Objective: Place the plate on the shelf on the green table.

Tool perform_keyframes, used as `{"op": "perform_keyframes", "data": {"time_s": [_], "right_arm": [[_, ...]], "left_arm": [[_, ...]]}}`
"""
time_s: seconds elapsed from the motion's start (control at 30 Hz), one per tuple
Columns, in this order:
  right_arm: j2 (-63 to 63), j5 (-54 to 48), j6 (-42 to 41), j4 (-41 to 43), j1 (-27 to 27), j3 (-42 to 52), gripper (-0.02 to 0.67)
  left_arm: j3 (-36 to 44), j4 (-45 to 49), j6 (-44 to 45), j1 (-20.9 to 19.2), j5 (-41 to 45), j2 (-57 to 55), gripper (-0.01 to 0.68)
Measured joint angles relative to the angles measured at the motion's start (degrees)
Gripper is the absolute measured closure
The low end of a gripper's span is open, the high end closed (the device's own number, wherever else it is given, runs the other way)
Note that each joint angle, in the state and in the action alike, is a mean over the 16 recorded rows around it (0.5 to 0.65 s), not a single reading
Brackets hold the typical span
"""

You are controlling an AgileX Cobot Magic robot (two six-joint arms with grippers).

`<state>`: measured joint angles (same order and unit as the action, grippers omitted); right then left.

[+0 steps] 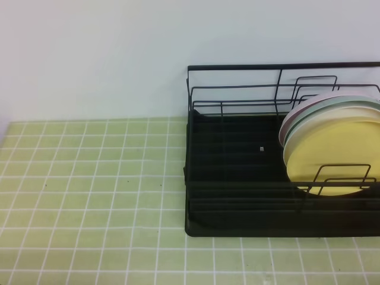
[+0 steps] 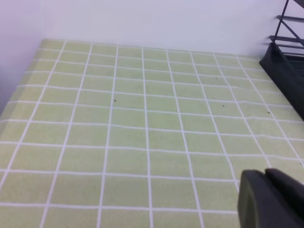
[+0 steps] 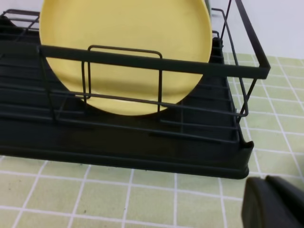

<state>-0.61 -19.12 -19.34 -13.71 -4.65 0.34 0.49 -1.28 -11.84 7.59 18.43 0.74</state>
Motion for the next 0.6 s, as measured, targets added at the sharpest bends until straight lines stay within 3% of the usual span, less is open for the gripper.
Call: {"op": "perform_keyframes", "data": {"time_s": [0.6], "right_arm": [[0.2,-0.1,-0.1,-0.1,0.0,-0.2,0.652]], "left_arm": [[-0.1,0.0,0.1,0.0,0.0,0.0,0.675]]}}
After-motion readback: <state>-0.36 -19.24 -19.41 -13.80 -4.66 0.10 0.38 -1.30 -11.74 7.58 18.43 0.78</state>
